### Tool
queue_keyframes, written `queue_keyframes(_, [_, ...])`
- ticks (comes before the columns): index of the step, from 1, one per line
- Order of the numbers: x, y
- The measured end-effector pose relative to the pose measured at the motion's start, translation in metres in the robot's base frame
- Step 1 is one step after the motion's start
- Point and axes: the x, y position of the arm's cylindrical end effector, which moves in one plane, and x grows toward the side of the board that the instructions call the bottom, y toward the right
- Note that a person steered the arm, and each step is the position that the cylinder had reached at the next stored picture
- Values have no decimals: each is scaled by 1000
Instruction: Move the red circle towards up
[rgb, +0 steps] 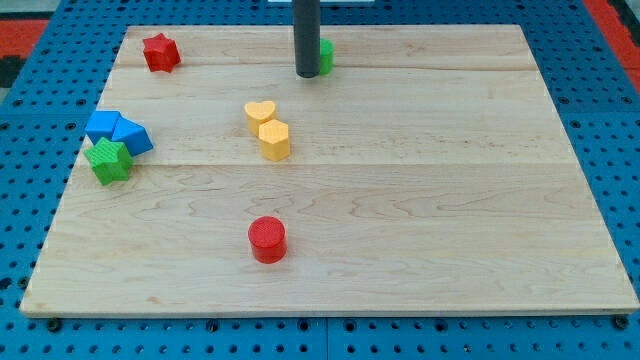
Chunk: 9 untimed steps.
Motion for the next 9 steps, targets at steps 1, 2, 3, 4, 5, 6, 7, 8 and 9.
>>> queue_keyframes(1, [13,26])
queue_keyframes(2, [17,49])
queue_keyframes(3, [-27,29])
queue_keyframes(4, [-1,45])
queue_keyframes(5, [94,117])
queue_keyframes(6, [217,151])
queue_keyframes(7, [310,116])
queue_keyframes(8, [335,48])
queue_keyframes(9, [304,-26])
